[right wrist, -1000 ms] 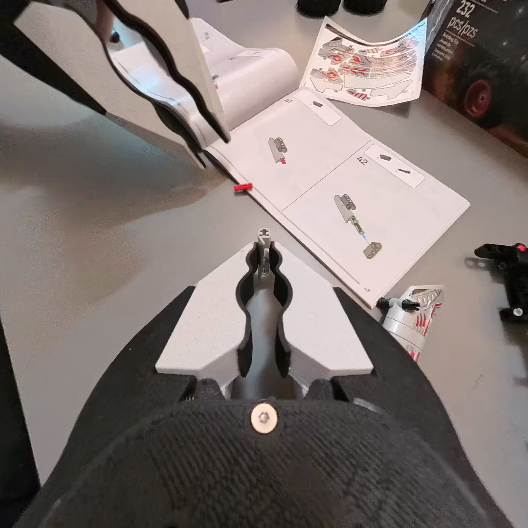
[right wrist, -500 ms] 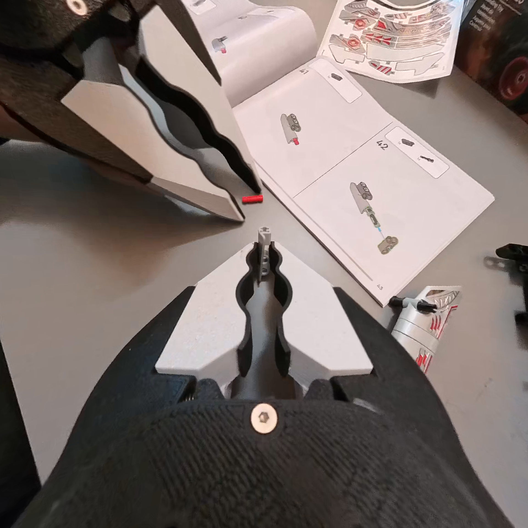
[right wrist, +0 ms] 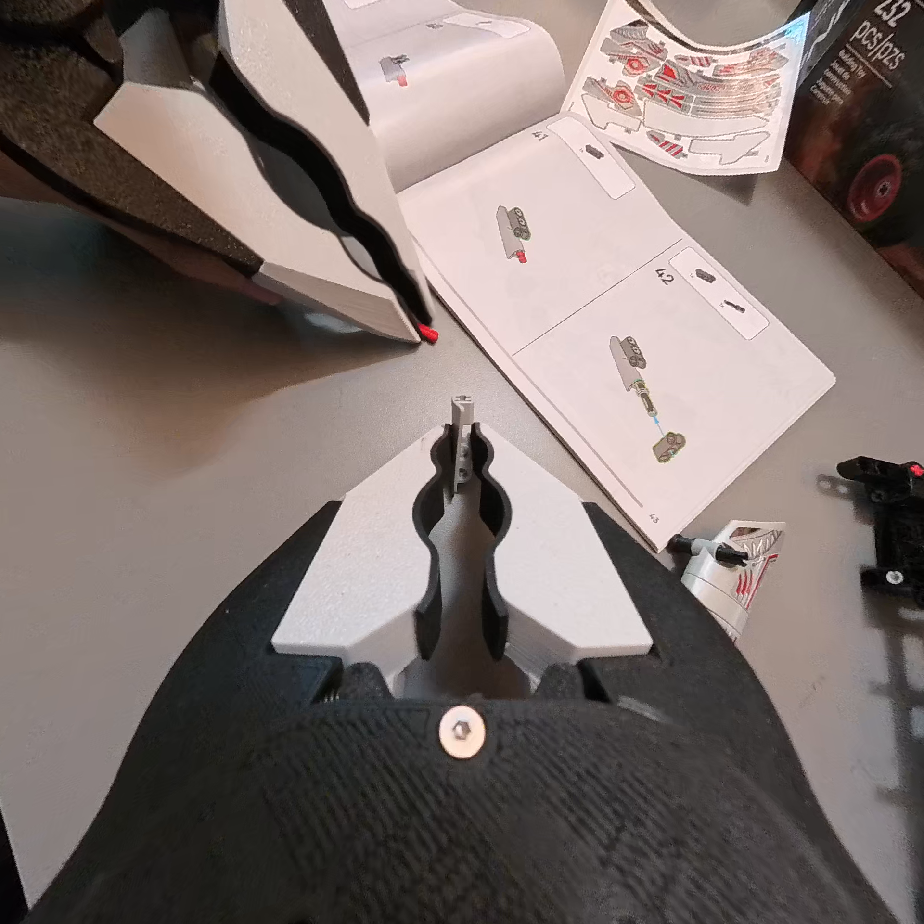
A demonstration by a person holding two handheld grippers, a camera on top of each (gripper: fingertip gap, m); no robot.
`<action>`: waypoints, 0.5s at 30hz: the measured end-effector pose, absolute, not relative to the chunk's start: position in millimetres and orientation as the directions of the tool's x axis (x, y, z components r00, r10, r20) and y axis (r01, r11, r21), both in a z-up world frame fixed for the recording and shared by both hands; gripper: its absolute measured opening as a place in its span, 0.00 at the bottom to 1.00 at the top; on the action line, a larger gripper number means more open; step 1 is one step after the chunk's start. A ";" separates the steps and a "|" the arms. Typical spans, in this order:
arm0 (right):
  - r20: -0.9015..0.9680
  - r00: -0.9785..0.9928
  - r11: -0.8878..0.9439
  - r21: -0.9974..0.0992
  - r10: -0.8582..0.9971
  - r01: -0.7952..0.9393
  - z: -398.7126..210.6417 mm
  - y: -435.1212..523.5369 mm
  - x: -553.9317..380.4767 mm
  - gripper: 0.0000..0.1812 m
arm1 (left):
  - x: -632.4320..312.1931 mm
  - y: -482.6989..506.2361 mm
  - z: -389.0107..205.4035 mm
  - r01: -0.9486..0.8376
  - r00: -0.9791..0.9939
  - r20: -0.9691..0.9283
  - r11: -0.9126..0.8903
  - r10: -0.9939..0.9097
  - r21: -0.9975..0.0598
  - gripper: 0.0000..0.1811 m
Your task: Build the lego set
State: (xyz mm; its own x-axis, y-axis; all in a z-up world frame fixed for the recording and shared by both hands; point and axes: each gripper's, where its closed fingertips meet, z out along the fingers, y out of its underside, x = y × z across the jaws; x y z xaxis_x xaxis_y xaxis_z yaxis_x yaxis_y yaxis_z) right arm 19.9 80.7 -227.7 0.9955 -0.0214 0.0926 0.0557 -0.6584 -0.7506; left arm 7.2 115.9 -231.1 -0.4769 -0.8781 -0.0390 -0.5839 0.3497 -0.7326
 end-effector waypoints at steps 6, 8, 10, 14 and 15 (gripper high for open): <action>0.212 0.977 -0.649 -0.739 0.032 0.181 -226.8 83.1 18.2 0.03 | 6.7 115.2 -231.1 -0.548 -0.555 -0.041 0.401 -0.831 -0.734 0.01; 0.381 0.923 -0.643 -0.694 0.054 0.324 -225.0 84.1 25.1 0.03 | 6.3 118.4 -230.4 -0.495 -0.595 -0.108 0.470 -0.796 -0.731 0.01; 0.557 0.829 -0.661 -0.605 0.047 0.444 -224.0 85.2 36.7 0.03 | 1.4 120.5 -228.7 -0.438 -0.628 -0.167 0.523 -0.760 -0.731 0.01; 0.795 0.601 -0.688 -0.389 0.085 0.613 -219.9 100.3 40.0 0.03 | -14.3 112.4 -216.0 -0.415 -0.666 -0.071 0.447 -0.743 -0.793 0.01; 0.826 0.557 -0.684 -0.354 0.092 0.638 -216.9 106.7 37.0 0.03 | -16.0 113.1 -213.3 -0.441 -0.657 -0.009 0.394 -0.754 -0.807 0.01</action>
